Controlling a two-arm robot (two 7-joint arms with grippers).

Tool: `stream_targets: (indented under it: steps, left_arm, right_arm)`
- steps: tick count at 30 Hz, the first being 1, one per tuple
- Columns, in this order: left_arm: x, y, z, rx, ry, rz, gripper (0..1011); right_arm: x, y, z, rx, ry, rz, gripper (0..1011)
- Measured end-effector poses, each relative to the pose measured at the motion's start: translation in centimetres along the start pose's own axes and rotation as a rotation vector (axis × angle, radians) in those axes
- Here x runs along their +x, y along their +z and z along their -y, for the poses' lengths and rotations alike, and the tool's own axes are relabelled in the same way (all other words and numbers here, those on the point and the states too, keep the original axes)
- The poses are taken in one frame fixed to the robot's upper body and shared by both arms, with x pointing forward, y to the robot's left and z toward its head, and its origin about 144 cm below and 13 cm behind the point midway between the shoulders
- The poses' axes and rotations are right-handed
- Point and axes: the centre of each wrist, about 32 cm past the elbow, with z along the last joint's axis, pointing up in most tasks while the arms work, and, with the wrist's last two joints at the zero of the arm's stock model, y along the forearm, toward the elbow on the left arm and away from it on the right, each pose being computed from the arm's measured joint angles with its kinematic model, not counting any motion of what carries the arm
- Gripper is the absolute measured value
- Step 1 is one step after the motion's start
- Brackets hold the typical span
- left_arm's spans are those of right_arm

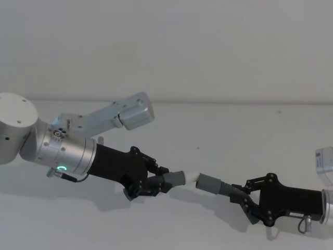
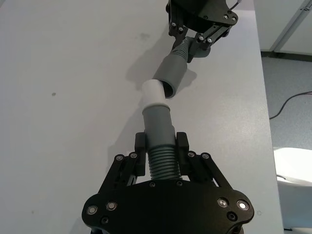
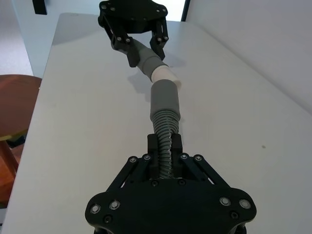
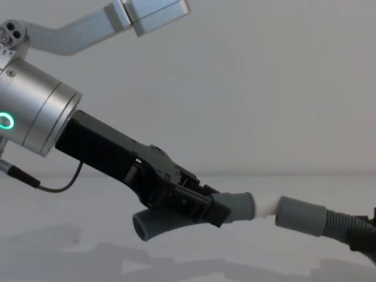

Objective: Use both hands to pick up one end of the pipe from the table, align the ends, and insert them.

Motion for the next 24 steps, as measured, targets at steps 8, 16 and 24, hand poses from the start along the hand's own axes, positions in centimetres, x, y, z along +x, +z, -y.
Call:
stream_targets:
  steps: [8, 16, 24]
  left_arm:
    - [0.11, 0.0, 0.11, -0.001, -0.009, 0.0, 349]
    - [0.09, 0.02, 0.22, -0.002, -0.025, 0.0, 349]
    - [0.03, 0.09, 0.19, 0.006, -0.032, 0.002, 349]
  right_arm:
    - [-0.01, 0.08, -0.11, 0.0, 0.002, 0.0, 130]
    - [0.1, 0.19, -0.19, 0.0, -0.007, -0.003, 132]
    - [0.19, 0.34, -0.24, 0.002, -0.009, -0.005, 130]
